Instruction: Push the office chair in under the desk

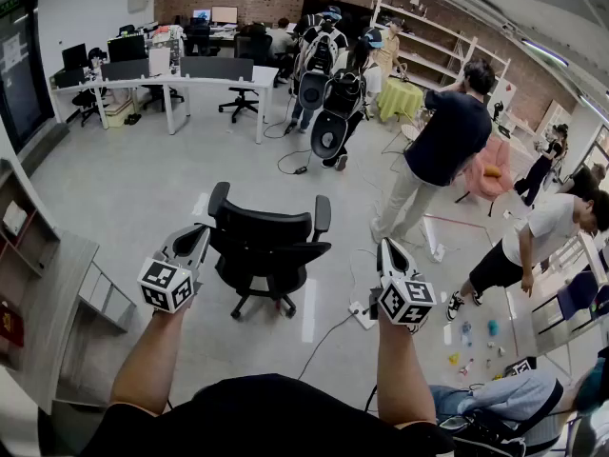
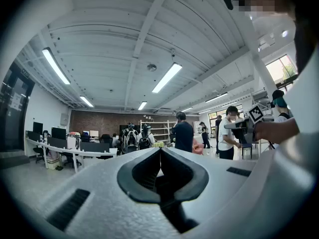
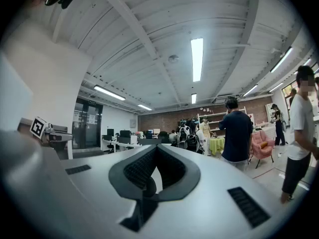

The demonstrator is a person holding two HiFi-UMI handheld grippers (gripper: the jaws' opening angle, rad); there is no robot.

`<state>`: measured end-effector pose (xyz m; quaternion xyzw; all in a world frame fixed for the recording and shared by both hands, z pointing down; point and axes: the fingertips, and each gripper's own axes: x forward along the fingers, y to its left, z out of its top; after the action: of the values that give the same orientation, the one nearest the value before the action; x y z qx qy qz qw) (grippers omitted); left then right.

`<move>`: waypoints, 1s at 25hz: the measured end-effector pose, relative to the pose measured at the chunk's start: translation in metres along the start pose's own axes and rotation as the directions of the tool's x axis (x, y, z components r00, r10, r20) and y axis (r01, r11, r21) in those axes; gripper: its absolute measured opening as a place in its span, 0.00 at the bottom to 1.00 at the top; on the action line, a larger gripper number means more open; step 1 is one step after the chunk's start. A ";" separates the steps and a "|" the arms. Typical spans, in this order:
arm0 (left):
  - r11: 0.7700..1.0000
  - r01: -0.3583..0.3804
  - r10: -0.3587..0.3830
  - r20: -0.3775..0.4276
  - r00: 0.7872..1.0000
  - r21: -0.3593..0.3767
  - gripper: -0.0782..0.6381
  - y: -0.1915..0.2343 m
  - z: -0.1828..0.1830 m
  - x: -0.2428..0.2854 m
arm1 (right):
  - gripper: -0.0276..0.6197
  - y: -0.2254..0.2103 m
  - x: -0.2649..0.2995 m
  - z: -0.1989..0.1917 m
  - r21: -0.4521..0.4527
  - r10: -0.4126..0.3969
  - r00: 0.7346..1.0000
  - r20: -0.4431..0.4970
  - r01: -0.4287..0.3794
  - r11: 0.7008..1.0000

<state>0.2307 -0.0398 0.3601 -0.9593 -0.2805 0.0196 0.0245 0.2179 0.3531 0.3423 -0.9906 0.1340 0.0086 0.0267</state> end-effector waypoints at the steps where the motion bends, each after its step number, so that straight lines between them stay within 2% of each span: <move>1: 1.000 -0.001 0.001 -0.001 1.000 0.001 0.13 -0.003 -0.001 0.000 | 0.05 -0.002 -0.002 0.000 -0.002 0.001 1.000 0.002 -0.001 1.000; 9: 1.000 -0.006 0.007 -0.033 0.999 0.027 0.13 -0.025 -0.007 -0.002 | 0.05 -0.021 -0.011 -0.009 0.017 0.012 1.000 -0.003 -0.012 1.000; 14: 0.999 -0.044 0.045 -0.052 0.998 0.023 0.13 -0.011 -0.012 -0.016 | 0.05 -0.008 -0.006 -0.019 0.049 0.066 0.998 -0.012 -0.065 0.997; 18: 0.999 -0.047 0.048 -0.064 0.997 0.017 0.13 -0.006 -0.021 -0.019 | 0.05 0.005 -0.003 -0.029 0.037 0.114 0.992 -0.045 -0.113 0.993; 25: 1.000 -0.023 0.023 -0.087 0.996 -0.006 0.13 0.001 -0.043 -0.010 | 0.05 0.013 0.001 -0.041 0.012 0.115 0.989 -0.090 -0.114 0.993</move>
<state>0.2255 -0.0476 0.4033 -0.9625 -0.2681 -0.0228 0.0333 0.2162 0.3384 0.3821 -0.9805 0.1918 -0.0354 0.0233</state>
